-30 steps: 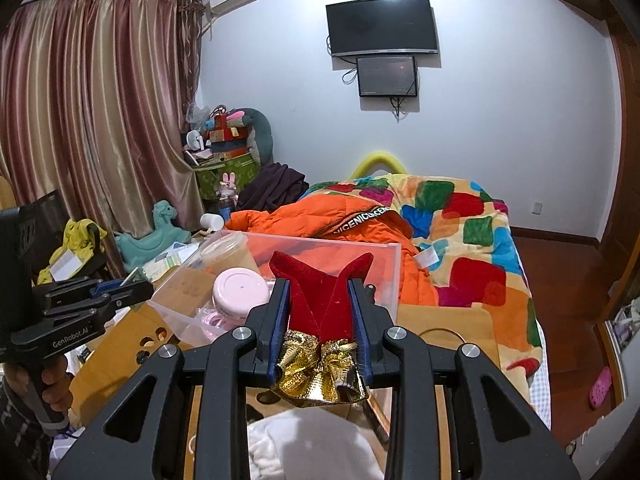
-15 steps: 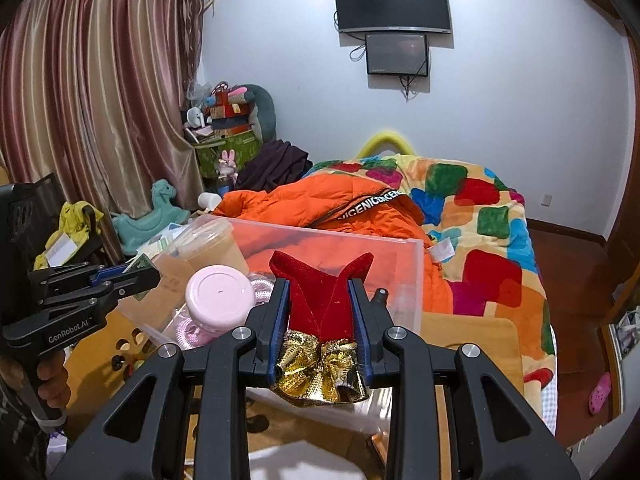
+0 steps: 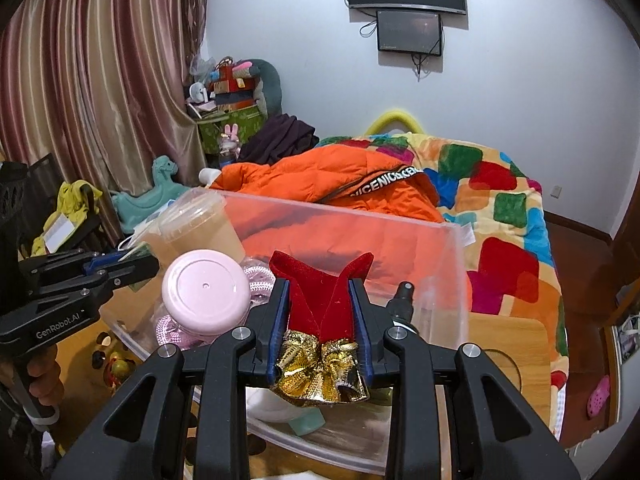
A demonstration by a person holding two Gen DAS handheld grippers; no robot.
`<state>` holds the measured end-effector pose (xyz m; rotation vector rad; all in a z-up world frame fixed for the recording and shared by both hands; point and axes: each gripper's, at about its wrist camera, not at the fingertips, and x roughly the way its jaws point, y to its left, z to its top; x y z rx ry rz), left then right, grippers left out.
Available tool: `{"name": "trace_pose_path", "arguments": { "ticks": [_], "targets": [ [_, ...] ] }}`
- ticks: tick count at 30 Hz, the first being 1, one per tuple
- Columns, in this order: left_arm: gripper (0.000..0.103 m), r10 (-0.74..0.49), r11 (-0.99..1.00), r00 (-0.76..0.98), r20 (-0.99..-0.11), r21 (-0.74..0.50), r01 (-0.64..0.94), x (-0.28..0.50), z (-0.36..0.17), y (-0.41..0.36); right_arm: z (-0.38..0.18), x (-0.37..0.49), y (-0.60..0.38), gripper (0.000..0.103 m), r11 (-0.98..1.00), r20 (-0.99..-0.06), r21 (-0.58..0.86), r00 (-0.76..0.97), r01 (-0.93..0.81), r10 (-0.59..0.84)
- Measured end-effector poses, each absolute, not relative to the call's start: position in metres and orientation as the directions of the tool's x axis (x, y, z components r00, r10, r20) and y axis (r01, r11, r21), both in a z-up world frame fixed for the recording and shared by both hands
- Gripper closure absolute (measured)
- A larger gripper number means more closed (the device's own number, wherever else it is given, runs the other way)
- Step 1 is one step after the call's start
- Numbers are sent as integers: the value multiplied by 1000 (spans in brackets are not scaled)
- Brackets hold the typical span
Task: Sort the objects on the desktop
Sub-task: 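Carry the clear-green block and red pouch up over the clear box, then release the block with the left tool while the right tool drops the red pouch in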
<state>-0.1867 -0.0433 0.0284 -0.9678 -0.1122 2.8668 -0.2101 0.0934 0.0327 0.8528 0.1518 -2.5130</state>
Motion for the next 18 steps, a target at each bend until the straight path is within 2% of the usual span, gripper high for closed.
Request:
{"name": "trace_pose_path", "arguments": {
  "ticks": [13,16,18],
  "targets": [
    [88,117,-993,-794,-596,-83,-83,-184,26,-43,28,-206,84,65,-883,-606,-6,-704,468,-369],
    [86,116,-993,-796,-594,-76,-88,-181,28,-41,29,-204,83,59,-887,-604,-11,-710,462,-362],
    [81,112,-994,-799,-590,-70,-88,-178,30,-40,30,-201,84,53,-890,-598,-17,-719,455,-356]
  ]
}}
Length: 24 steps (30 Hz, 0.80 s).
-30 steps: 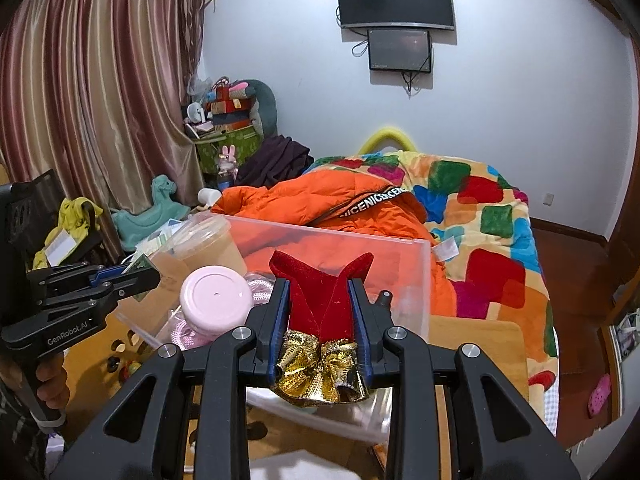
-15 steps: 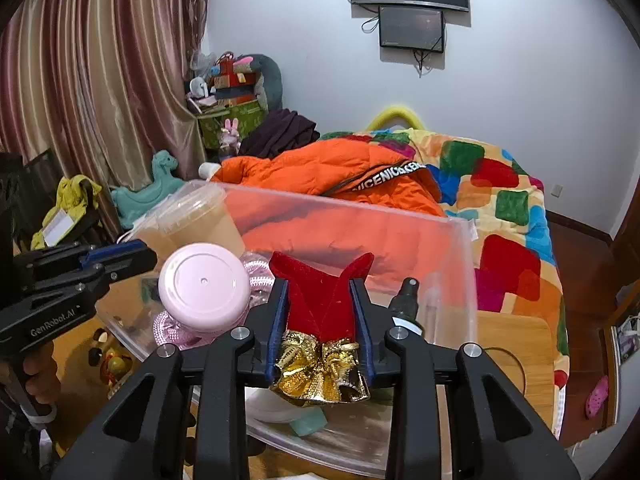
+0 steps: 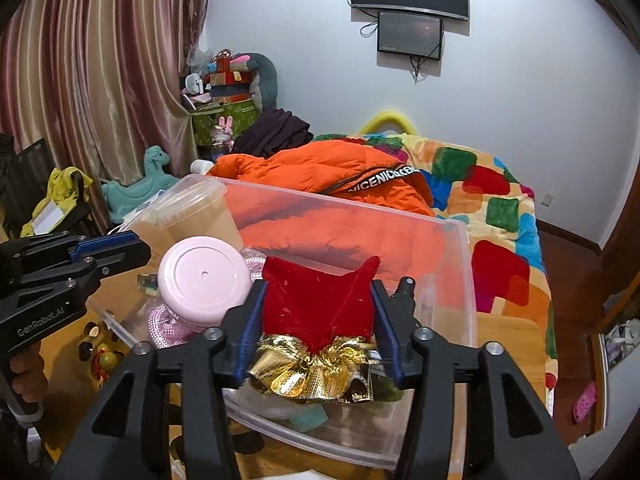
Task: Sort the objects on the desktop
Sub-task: 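Release the block with the left tool while the right tool drops the red pouch in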
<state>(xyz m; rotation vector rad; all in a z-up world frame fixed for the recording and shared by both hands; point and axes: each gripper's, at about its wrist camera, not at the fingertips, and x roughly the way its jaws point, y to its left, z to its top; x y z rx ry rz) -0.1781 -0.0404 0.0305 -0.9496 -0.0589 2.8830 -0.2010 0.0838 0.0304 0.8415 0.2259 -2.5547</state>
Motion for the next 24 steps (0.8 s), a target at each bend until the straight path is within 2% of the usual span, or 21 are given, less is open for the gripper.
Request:
{"name": "trace_pose_path", "arguments": {
  "ticks": [4,8,11,15,19,24],
  "targets": [
    [71,109,-994,-807,-580,-64,-88,-171,36,-39,37,-195,86,44,-898,-575,-31,-743,438,-342],
    [52,101,-995,-823,-559,-58,-83,-162,44,-38,47,-186,90,35,-906,-546,-37,-768,422,-335],
    [50,98,-995,-831,-547,-53,-83,-155,50,-37,53,-179,93,32,-910,-531,-32,-778,414,-336],
    [36,90,-996,-844,-529,-58,-70,-144,58,-39,60,-170,98,22,-919,-517,-33,-794,392,-320],
    [32,72,-997,-855,-513,-55,-51,-134,65,-44,68,-160,105,22,-925,-502,-17,-804,379,-320],
    [22,49,-998,-861,-506,-57,-23,-121,70,-51,75,-145,117,21,-936,-490,-9,-817,353,-304]
  ]
}}
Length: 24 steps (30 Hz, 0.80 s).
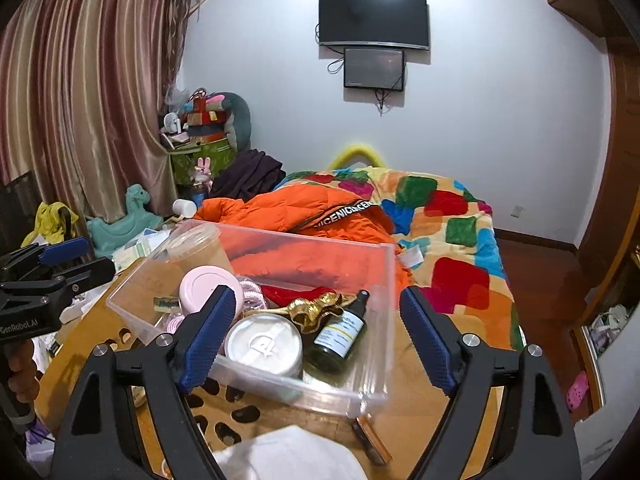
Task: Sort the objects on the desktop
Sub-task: 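Release the block with the left tool while the right tool drops the red pouch in, then grasp the green-yellow gourd toy with the left tool while the right tool grasps the gold tube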
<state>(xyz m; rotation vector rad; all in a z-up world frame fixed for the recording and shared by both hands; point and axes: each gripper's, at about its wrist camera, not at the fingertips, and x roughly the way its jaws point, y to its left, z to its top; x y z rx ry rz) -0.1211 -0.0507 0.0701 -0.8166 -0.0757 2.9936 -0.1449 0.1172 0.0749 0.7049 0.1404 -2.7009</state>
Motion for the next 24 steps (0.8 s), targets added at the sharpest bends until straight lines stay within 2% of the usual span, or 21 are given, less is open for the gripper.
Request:
{"name": "trace_pose_path", "arguments": {
  "ticks": [12,24],
  "targets": [
    [20,-24,-999,-825,-564,-22,44,-105,43,-66,65,-119,158,20,-965,-496,-5,-839,261,-224],
    [20,-29,-1000,-777,-629,19,21,-98,5,-72,14,-126,200,21,-978,-620,66,-759,200,-197]
  ]
}}
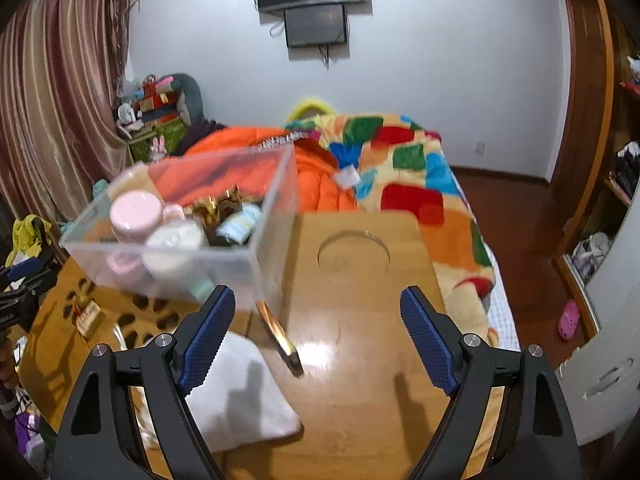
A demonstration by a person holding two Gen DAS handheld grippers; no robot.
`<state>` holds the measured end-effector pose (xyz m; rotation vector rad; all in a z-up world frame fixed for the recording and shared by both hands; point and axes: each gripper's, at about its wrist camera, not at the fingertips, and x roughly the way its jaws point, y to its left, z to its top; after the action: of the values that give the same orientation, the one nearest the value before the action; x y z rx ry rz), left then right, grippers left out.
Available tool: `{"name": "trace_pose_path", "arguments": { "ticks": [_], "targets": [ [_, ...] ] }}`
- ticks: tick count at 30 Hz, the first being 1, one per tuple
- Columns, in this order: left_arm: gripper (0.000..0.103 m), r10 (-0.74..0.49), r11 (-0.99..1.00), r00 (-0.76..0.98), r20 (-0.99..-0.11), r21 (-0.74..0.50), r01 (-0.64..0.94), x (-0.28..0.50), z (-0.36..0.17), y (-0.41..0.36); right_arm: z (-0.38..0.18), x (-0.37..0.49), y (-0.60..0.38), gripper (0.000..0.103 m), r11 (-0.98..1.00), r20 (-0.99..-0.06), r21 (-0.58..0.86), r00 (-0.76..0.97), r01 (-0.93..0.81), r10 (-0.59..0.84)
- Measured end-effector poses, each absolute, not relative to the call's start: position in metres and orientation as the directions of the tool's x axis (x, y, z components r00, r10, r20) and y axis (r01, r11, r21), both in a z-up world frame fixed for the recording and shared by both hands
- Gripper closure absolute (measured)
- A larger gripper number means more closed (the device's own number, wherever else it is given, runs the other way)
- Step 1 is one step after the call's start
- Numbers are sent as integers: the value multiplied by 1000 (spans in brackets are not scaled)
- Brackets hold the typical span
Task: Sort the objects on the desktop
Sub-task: 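Grasp the green-yellow gourd toy with the left tool while the right tool grasps the gold tube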
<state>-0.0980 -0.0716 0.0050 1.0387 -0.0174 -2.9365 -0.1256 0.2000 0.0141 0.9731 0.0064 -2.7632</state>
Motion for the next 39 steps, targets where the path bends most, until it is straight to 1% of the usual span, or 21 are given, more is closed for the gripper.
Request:
{"name": "trace_pose_path", "arguments": {
  "ticks": [5,7,9,13,15,17,20,22,23,24,25,26,28,30,32,33,39],
  "targets": [
    [20,-3,-1000,-748,-664,-1,5,-102,-11,-70,-4,-126,198,22,-967,-652,80,-721,242,-235],
    [21,1,-1000,-740,-672,-2,1,-104,-16,-68,-9,-127,197,26,-963,-661,83,-710,255,-245],
    [27,13,-1000,-731,-682,-9,-9,-107,-19,-65,-13,-130,195,39,-958,-670,87,-696,274,-259],
    [33,16,-1000,-720,-694,5,-27,-114,-25,-56,-20,-136,191,51,-946,-689,108,-662,306,-293],
    [37,7,-999,-719,-695,22,-30,-115,-25,-52,-21,-139,188,60,-938,-695,110,-649,330,-309],
    [40,13,-999,-718,-696,20,-37,-116,-26,-50,-22,-140,185,62,-932,-699,102,-642,347,-315],
    [47,25,-999,-717,-697,7,-42,-118,-26,-50,-23,-142,180,67,-927,-704,84,-637,366,-315],
    [52,26,-999,-717,-697,7,-43,-118,-26,-49,-23,-144,177,68,-923,-705,83,-632,375,-320],
    [56,25,-999,-717,-696,9,-44,-118,-26,-49,-23,-144,177,69,-922,-706,82,-631,377,-321],
    [63,18,-999,-716,-698,15,-40,-119,-26,-48,-24,-145,176,70,-921,-706,82,-630,381,-323],
    [67,12,-999,-709,-705,21,-38,-120,-28,-47,-24,-145,175,72,-919,-708,83,-626,386,-327],
    [74,10,-999,-692,-722,22,-37,-123,-31,-47,-25,-146,174,75,-917,-711,85,-621,390,-330],
    [75,8,-999,-693,-721,28,-40,-122,-32,-46,-26,-148,172,79,-914,-715,84,-615,397,-333],
    [77,8,-998,-695,-719,32,-45,-121,-32,-44,-27,-147,169,88,-911,-717,77,-612,406,-334],
    [79,5,-999,-696,-718,33,-41,-120,-32,-44,-28,-146,168,92,-908,-720,74,-608,412,-335],
    [84,7,-999,-697,-717,28,-39,-120,-32,-45,-28,-144,166,94,-909,-719,66,-612,412,-330],
    [85,48,-999,-699,-713,-33,-35,-115,-30,-54,-21,-135,169,96,-914,-701,53,-637,402,-320]
  ]
}}
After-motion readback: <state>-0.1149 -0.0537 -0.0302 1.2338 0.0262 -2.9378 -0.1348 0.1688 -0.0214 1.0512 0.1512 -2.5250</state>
